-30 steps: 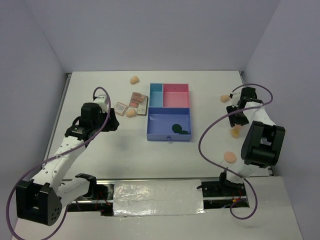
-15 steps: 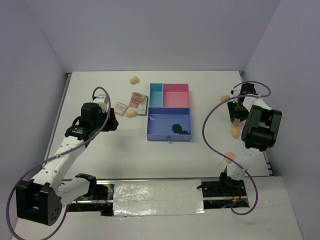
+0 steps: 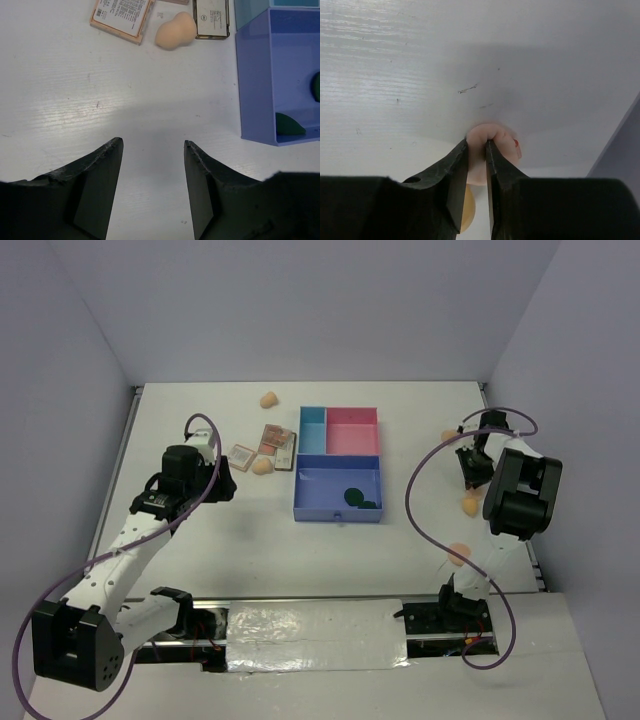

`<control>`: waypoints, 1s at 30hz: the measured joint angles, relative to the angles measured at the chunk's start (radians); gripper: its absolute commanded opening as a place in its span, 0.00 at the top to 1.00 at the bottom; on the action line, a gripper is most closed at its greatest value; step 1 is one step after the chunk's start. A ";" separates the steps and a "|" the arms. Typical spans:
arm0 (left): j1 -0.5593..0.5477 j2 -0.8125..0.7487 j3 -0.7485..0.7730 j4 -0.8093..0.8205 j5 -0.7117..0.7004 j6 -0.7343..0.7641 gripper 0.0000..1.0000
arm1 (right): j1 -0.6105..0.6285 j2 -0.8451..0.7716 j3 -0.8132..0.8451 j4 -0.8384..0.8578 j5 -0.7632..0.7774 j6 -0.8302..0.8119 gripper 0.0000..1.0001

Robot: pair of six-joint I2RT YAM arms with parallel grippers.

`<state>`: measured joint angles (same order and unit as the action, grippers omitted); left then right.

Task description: Organize the makeup

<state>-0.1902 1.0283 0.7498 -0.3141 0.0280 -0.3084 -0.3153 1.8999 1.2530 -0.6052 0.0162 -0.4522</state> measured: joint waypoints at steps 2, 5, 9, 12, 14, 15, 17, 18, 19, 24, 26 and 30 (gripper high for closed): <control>0.000 0.000 0.000 0.000 0.000 0.000 0.36 | 0.000 0.000 -0.001 -0.003 -0.005 -0.012 0.81; 0.000 0.000 0.000 0.000 0.000 0.000 0.36 | -0.002 0.000 0.005 -0.017 -0.018 -0.030 0.91; 0.000 0.000 0.000 0.000 0.000 0.000 0.36 | -0.003 0.015 0.064 -0.095 -0.085 -0.067 1.00; 0.000 0.000 0.000 0.000 0.000 0.000 0.36 | -0.003 0.029 0.160 -0.169 -0.166 -0.107 1.00; 0.000 0.000 0.000 0.000 0.000 0.000 0.36 | -0.003 0.032 0.223 -0.214 -0.219 -0.134 1.00; 0.000 0.000 0.000 0.000 0.000 0.000 0.36 | -0.003 0.033 0.277 -0.255 -0.270 -0.167 1.00; 0.002 0.000 0.000 0.000 0.000 0.000 0.36 | -0.003 0.034 0.359 -0.317 -0.356 -0.220 1.00; 0.003 0.000 0.000 0.000 0.000 0.001 0.36 | -0.001 0.034 0.385 -0.339 -0.394 -0.242 1.00; 0.004 0.000 0.000 0.000 0.000 0.002 0.36 | 0.002 0.032 0.403 -0.359 -0.434 -0.267 1.00; 0.008 0.000 0.000 0.001 0.000 0.017 0.36 | 0.054 0.007 0.399 -0.477 -0.584 -0.432 0.98; 0.010 0.000 0.000 0.001 0.001 0.018 0.36 | 0.102 -0.024 0.371 -0.515 -0.624 -0.509 0.98; 0.012 0.000 0.000 0.001 0.003 0.018 0.36 | 0.235 -0.120 0.298 -0.562 -0.678 -0.640 0.98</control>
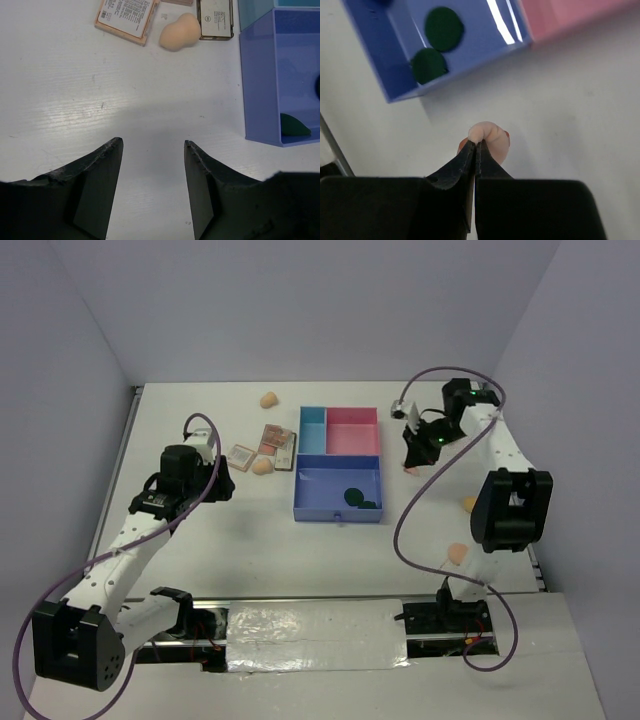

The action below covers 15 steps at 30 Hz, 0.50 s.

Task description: Organize the makeup

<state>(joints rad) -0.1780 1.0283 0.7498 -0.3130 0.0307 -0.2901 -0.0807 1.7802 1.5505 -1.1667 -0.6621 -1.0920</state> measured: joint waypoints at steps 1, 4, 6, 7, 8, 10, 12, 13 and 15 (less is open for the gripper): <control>0.000 0.000 0.000 0.000 0.000 0.000 0.36 | 0.040 -0.021 -0.010 -0.005 -0.009 -0.022 0.98; 0.001 0.000 0.000 0.000 0.000 0.000 0.36 | 0.146 -0.069 -0.026 -0.002 -0.031 -0.064 0.98; 0.002 0.000 0.000 0.000 0.001 0.000 0.36 | 0.203 -0.090 -0.034 0.010 -0.037 -0.069 0.98; 0.003 0.000 0.000 0.000 0.000 0.000 0.36 | 0.225 -0.095 -0.037 0.016 -0.039 -0.066 0.98; 0.003 0.000 0.000 0.000 0.000 0.000 0.36 | 0.248 -0.097 -0.038 0.026 -0.039 -0.057 0.97; 0.004 0.000 0.000 0.000 0.001 0.000 0.36 | 0.281 -0.094 -0.038 0.048 -0.039 -0.042 0.95; 0.005 0.000 0.000 0.000 0.001 0.000 0.36 | 0.316 -0.093 -0.039 0.068 -0.035 -0.023 0.92; 0.005 0.000 0.000 0.000 0.001 0.000 0.36 | 0.330 -0.093 -0.042 0.084 -0.030 -0.012 0.91; 0.005 -0.002 0.000 0.000 0.000 0.000 0.36 | 0.359 -0.093 -0.061 0.122 -0.021 0.010 0.86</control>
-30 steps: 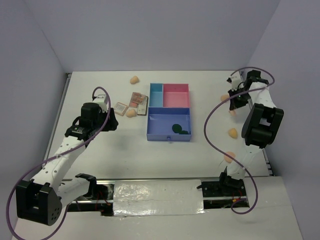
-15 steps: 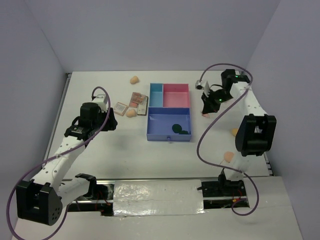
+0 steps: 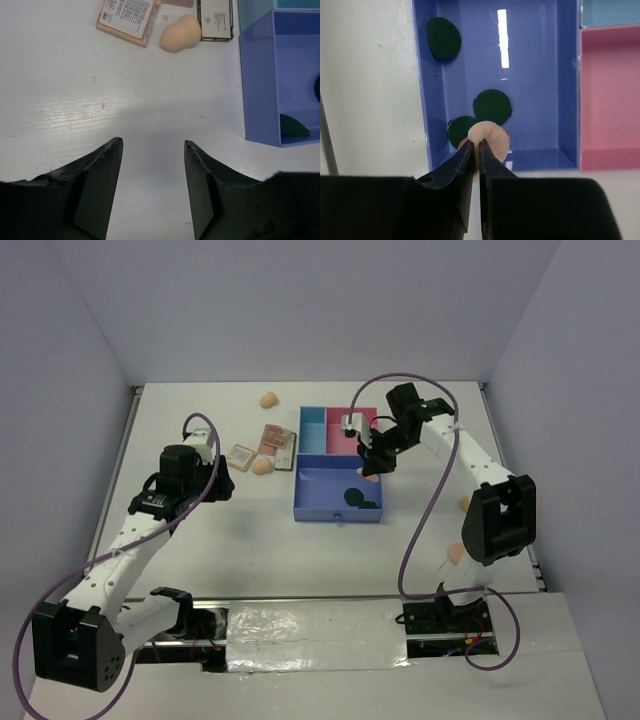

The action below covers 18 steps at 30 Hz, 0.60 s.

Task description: Organize the makeup

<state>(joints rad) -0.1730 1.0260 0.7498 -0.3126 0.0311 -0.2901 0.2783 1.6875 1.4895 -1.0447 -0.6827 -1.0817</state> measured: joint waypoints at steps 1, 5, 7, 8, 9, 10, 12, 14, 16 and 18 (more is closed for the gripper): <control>0.000 -0.002 0.000 0.000 0.000 0.000 0.36 | 0.015 0.002 -0.014 0.022 0.011 0.015 0.83; 0.000 -0.013 0.000 0.000 0.000 0.000 0.35 | 0.052 0.038 -0.031 0.071 0.038 0.085 0.62; 0.000 -0.018 0.000 0.001 0.000 0.000 0.35 | 0.055 0.063 -0.031 0.090 0.051 0.111 0.54; 0.000 -0.019 0.000 0.001 0.000 0.000 0.35 | 0.055 0.072 -0.031 0.096 0.060 0.123 0.52; 0.000 -0.020 0.000 0.002 0.000 0.000 0.35 | 0.054 0.081 -0.031 0.101 0.069 0.128 0.50; 0.000 -0.020 0.000 0.002 0.000 0.000 0.35 | 0.054 0.084 -0.031 0.104 0.076 0.135 0.50; 0.000 -0.020 0.000 0.003 0.001 0.000 0.35 | 0.053 0.084 -0.031 0.106 0.085 0.143 0.49; 0.000 -0.021 0.000 0.003 0.001 0.000 0.35 | 0.053 0.080 -0.031 0.108 0.093 0.150 0.46; 0.000 -0.021 0.000 0.004 0.001 0.000 0.35 | 0.053 0.073 -0.032 0.108 0.105 0.152 0.45; 0.000 -0.021 0.000 0.006 0.001 0.000 0.35 | 0.053 0.053 -0.040 0.109 0.119 0.151 0.45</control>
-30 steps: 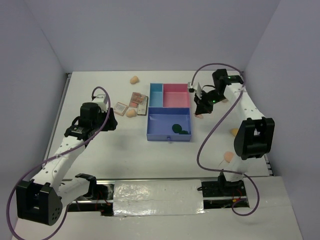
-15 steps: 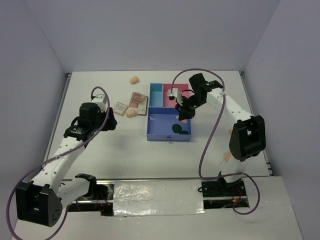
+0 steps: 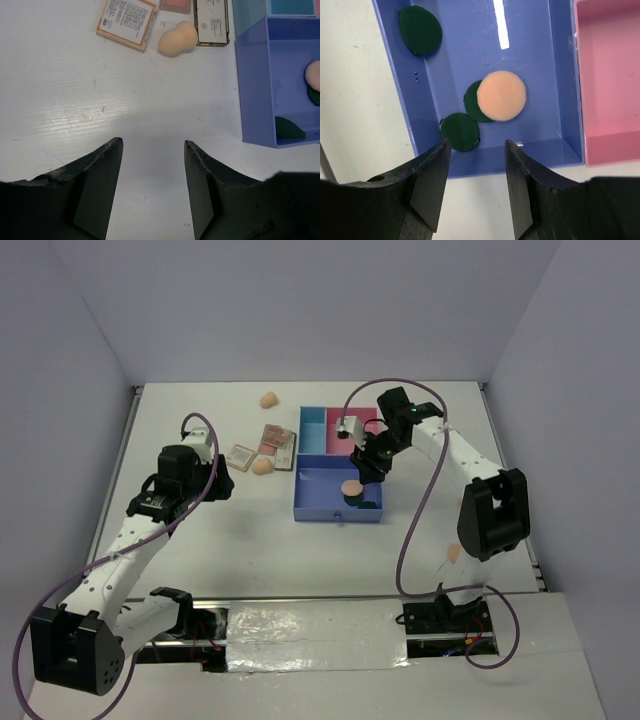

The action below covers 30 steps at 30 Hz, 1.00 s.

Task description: Organize the makeup

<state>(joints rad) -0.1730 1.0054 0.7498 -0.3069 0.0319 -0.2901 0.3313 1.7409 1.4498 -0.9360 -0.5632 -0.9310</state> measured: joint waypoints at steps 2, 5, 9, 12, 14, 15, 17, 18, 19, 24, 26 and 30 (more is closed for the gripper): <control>0.000 0.000 0.000 0.001 0.000 0.000 0.35 | -0.003 -0.028 -0.011 -0.002 0.011 -0.002 0.45; 0.000 0.000 0.000 0.001 0.000 0.000 0.42 | -0.010 -0.079 -0.031 -0.007 0.039 -0.005 0.45; 0.000 -0.002 0.000 0.002 0.010 -0.002 0.55 | -0.018 -0.137 -0.053 -0.008 0.130 0.027 0.46; 0.000 -0.013 -0.005 0.012 0.023 0.000 0.63 | -0.018 -0.159 -0.045 -0.010 0.244 0.107 0.46; 0.000 -0.022 -0.008 0.024 0.034 0.000 0.67 | -0.020 -0.160 -0.031 -0.008 0.328 0.162 0.46; 0.000 -0.026 -0.009 0.029 0.041 -0.001 0.68 | -0.021 -0.161 -0.030 -0.006 0.368 0.189 0.45; 0.000 -0.028 -0.011 0.038 0.056 -0.001 0.68 | -0.022 -0.163 -0.034 -0.006 0.438 0.239 0.44; 0.000 -0.028 -0.012 0.042 0.066 -0.001 0.68 | -0.023 -0.166 -0.041 -0.003 0.466 0.258 0.43; 0.000 -0.028 -0.013 0.044 0.075 -0.002 0.67 | -0.024 -0.173 -0.056 0.000 0.499 0.276 0.43; 0.000 -0.029 0.005 0.012 0.112 -0.020 0.46 | -0.034 -0.235 -0.203 -0.006 0.615 0.328 0.41; 0.000 -0.033 0.032 -0.017 0.117 -0.037 0.36 | -0.051 -0.265 -0.283 -0.011 0.635 0.331 0.40; 0.000 -0.083 0.085 -0.043 0.123 -0.097 0.31 | -0.119 -0.335 -0.436 -0.021 0.645 0.311 0.38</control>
<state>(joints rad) -0.1726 0.9226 0.8345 -0.3504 0.1547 -0.3866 0.2127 1.4055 1.0138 -0.9565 0.0822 -0.6205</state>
